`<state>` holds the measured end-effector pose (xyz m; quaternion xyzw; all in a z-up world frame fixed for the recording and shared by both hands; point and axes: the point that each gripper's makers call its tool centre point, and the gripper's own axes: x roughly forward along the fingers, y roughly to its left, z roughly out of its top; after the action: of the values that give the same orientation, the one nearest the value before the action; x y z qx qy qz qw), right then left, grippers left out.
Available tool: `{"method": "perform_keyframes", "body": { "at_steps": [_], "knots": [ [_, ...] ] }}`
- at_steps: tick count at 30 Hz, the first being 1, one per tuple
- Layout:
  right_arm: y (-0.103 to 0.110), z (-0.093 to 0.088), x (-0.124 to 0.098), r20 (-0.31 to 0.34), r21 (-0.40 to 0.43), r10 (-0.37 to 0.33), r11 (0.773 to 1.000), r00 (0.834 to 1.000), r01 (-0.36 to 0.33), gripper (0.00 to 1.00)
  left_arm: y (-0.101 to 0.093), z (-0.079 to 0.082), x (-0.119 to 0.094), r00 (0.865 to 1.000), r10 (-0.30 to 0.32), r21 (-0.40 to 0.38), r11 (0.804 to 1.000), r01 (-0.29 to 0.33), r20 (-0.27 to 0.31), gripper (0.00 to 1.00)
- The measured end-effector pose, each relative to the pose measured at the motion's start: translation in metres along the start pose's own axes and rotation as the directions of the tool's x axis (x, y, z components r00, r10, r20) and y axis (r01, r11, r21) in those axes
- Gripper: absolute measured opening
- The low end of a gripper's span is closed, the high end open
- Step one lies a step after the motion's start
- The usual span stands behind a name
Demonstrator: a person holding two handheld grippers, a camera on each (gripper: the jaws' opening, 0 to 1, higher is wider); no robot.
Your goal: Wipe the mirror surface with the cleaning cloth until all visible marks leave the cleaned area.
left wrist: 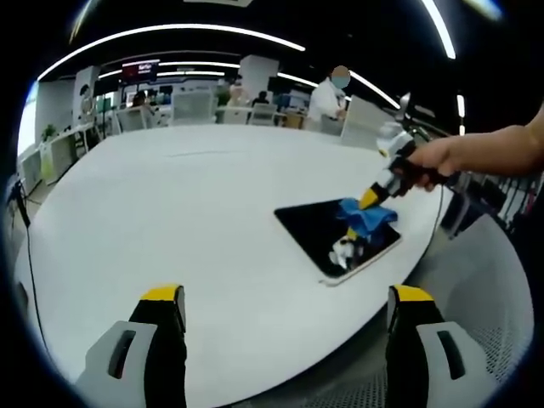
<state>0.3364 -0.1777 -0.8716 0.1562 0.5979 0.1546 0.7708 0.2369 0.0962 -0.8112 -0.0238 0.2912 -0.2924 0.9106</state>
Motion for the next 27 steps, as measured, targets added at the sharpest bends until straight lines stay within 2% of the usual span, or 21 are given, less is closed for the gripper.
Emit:
{"method": "perform_keyframes", "body": {
  "at_steps": [8,15,27],
  "knots": [
    [-0.012,-0.003,-0.008,0.002,0.019,-0.008,1.0,1.0,0.008,0.01,-0.001,0.001,0.0,1.0,0.001,-0.027,1.0,0.0,0.007,0.99],
    [-0.024,0.001,-0.009,-0.003,0.024,-0.02,1.0,1.0,0.02,0.01,-0.003,0.0,0.001,1.0,-0.006,-0.016,1.0,0.006,0.004,0.99],
    [-0.025,-0.004,-0.013,-0.001,0.011,-0.044,0.999,0.999,0.044,0.01,-0.001,0.0,0.001,1.0,-0.002,-0.014,1.0,0.002,0.005,0.99]
  ]
}}
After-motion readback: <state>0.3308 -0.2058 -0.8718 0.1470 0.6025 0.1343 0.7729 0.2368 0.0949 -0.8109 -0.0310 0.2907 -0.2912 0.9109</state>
